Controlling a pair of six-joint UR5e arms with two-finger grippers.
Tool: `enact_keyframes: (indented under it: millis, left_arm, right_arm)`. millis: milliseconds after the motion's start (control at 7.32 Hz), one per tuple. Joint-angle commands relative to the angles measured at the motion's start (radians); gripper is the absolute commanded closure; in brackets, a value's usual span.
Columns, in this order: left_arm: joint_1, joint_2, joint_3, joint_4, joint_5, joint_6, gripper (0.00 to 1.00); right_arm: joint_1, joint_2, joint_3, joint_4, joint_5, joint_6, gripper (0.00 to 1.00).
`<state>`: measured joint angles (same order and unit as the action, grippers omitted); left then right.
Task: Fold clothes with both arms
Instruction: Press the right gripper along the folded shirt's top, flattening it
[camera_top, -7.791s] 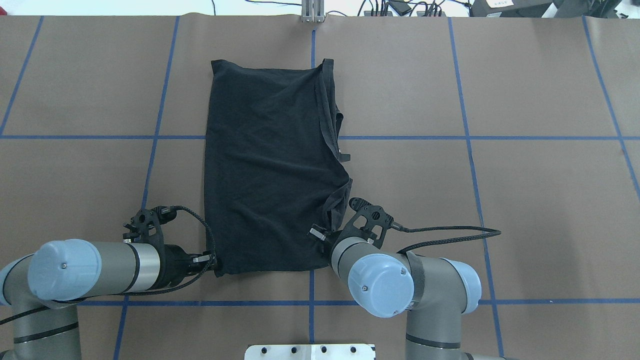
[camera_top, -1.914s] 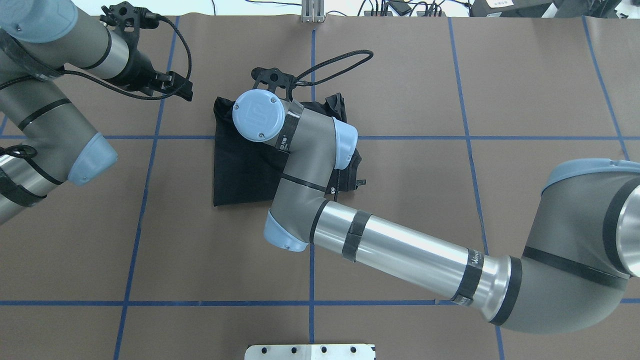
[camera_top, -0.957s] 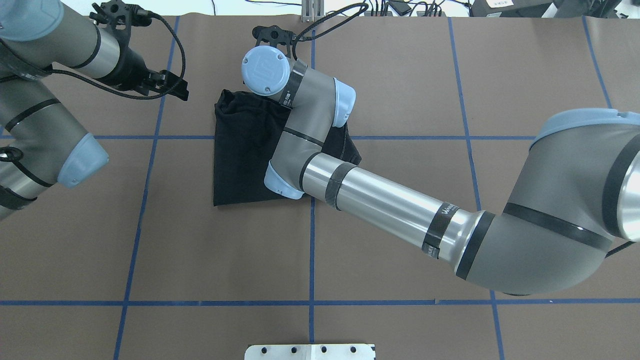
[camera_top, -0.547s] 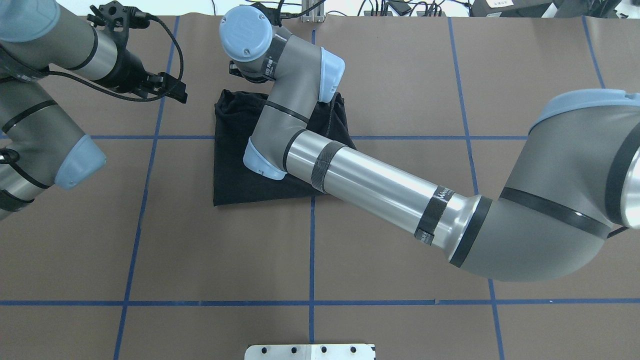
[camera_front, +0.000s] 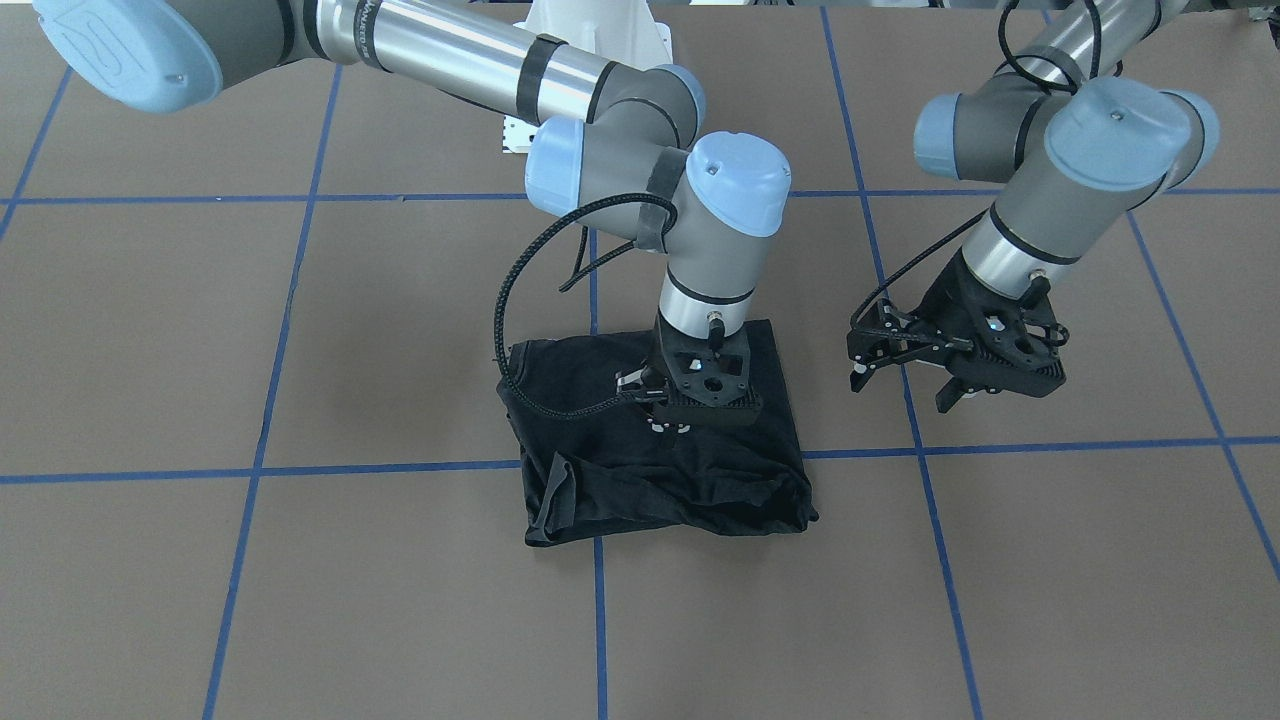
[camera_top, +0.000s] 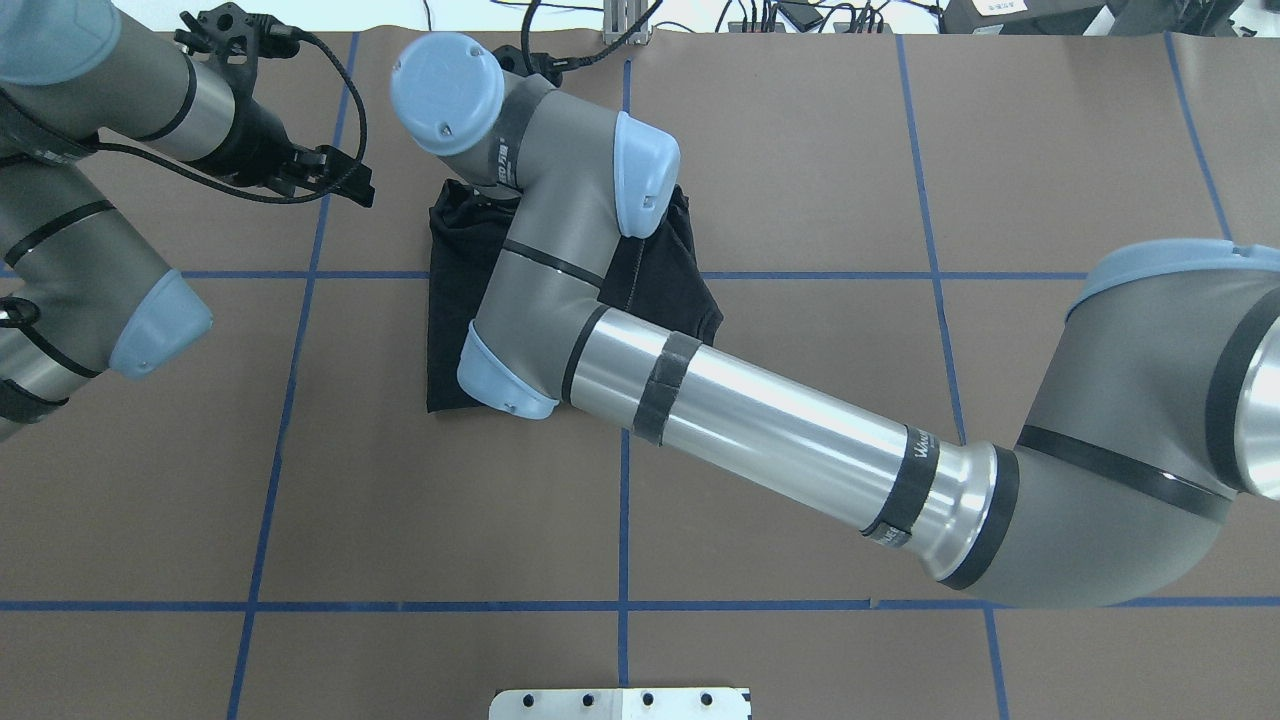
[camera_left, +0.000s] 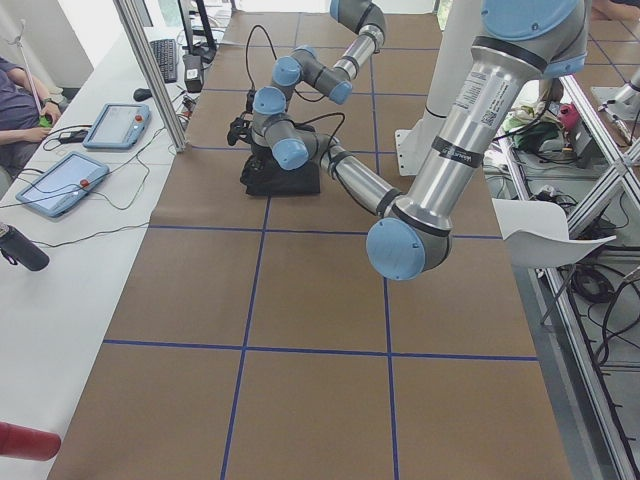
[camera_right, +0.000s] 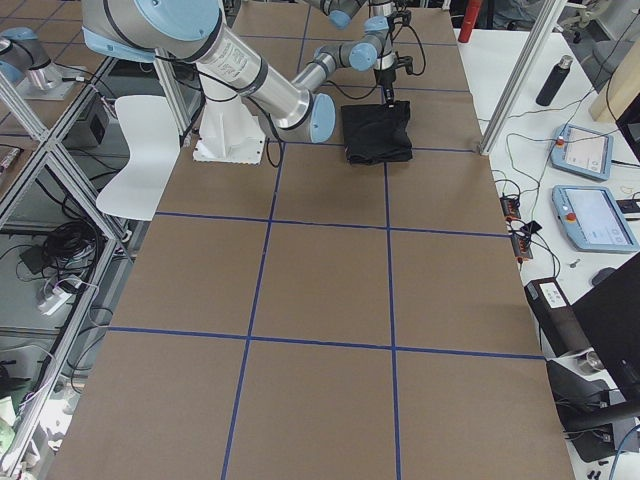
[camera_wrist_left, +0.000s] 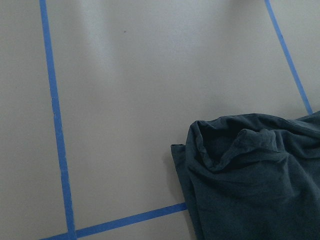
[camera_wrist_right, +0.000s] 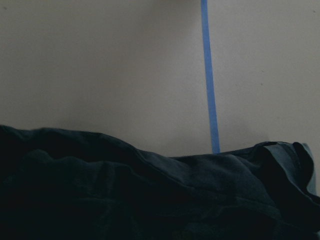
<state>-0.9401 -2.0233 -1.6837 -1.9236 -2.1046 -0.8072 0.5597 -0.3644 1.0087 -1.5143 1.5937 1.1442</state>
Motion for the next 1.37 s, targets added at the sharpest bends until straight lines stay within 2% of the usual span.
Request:
enact_keyframes:
  millis: [0,957,1230]
  left_arm:
    - [0.001,0.001,-0.001,0.0,0.0,-0.006,0.0]
    - [0.0,0.002,-0.01,0.0,0.0,-0.012,0.0]
    - [0.0,0.002,-0.011,0.0,0.0,-0.012,0.0]
  right_arm:
    - [-0.011,-0.091,0.021,0.083,-0.031,-0.029,1.0]
    - [0.055,-0.102,-0.031,0.14,-0.07,-0.133,1.0]
    - [0.091,-0.097,-0.12,0.262,-0.08,-0.165,1.0]
